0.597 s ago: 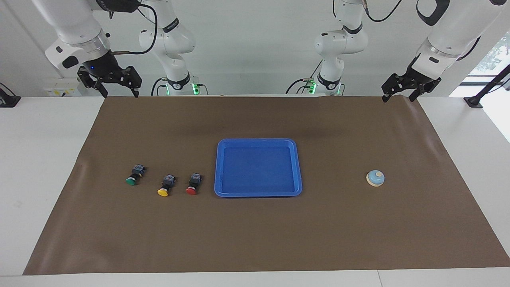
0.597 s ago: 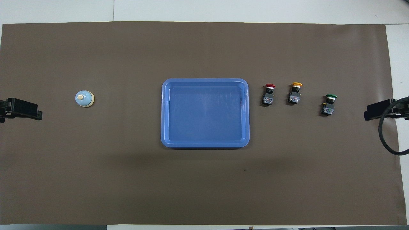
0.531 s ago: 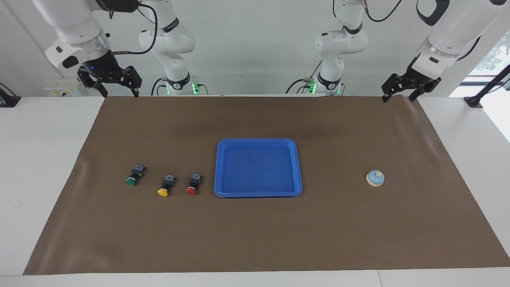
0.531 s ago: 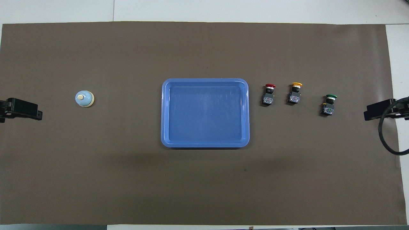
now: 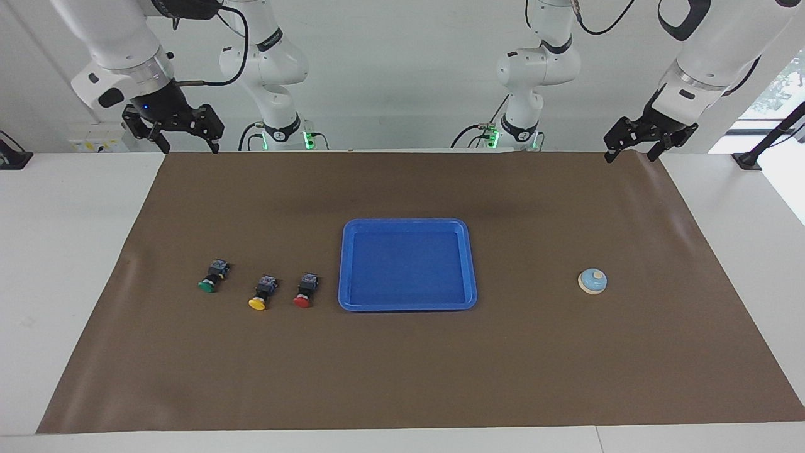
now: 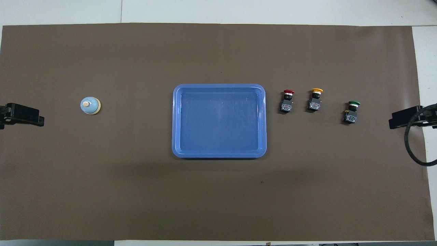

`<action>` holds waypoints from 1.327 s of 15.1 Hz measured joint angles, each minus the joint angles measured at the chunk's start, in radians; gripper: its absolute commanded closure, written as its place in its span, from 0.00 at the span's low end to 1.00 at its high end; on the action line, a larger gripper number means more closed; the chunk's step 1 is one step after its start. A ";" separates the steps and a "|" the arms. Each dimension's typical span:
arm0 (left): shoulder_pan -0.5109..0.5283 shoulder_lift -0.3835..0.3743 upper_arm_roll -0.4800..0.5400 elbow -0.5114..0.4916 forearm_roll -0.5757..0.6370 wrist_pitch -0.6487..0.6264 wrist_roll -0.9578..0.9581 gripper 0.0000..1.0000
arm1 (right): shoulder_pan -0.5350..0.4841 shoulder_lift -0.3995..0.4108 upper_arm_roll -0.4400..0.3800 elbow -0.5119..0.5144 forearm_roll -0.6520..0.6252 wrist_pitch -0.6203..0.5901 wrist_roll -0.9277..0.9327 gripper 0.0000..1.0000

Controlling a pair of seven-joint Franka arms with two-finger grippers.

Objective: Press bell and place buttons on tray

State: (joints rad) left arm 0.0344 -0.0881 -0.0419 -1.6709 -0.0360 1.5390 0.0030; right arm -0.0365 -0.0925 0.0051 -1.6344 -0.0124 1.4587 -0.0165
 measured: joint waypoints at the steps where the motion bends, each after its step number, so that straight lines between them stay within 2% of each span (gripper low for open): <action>1: 0.001 0.000 0.003 -0.006 0.000 0.020 0.000 0.42 | 0.000 0.000 0.000 0.000 0.000 0.000 0.000 0.00; 2: 0.005 0.000 0.005 -0.015 0.000 0.040 0.000 0.64 | 0.000 0.000 0.000 0.000 0.000 0.000 0.000 0.00; 4: 0.013 0.006 0.007 -0.034 0.000 0.084 0.000 1.00 | 0.000 0.000 0.000 0.000 0.000 0.000 0.000 0.00; 7: 0.014 0.058 0.008 -0.061 0.011 0.187 0.000 1.00 | 0.000 0.000 0.000 0.000 0.000 0.000 0.000 0.00; 16: 0.011 0.308 0.001 -0.123 0.015 0.478 0.002 1.00 | 0.000 0.000 0.000 0.000 0.000 0.000 0.000 0.00; 20: 0.013 0.338 0.004 -0.180 0.015 0.587 0.005 1.00 | 0.000 0.000 0.000 0.000 0.000 0.000 0.000 0.00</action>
State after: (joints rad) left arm 0.0471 0.2500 -0.0375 -1.8512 -0.0207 2.1258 0.0081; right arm -0.0365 -0.0925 0.0051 -1.6344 -0.0124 1.4587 -0.0165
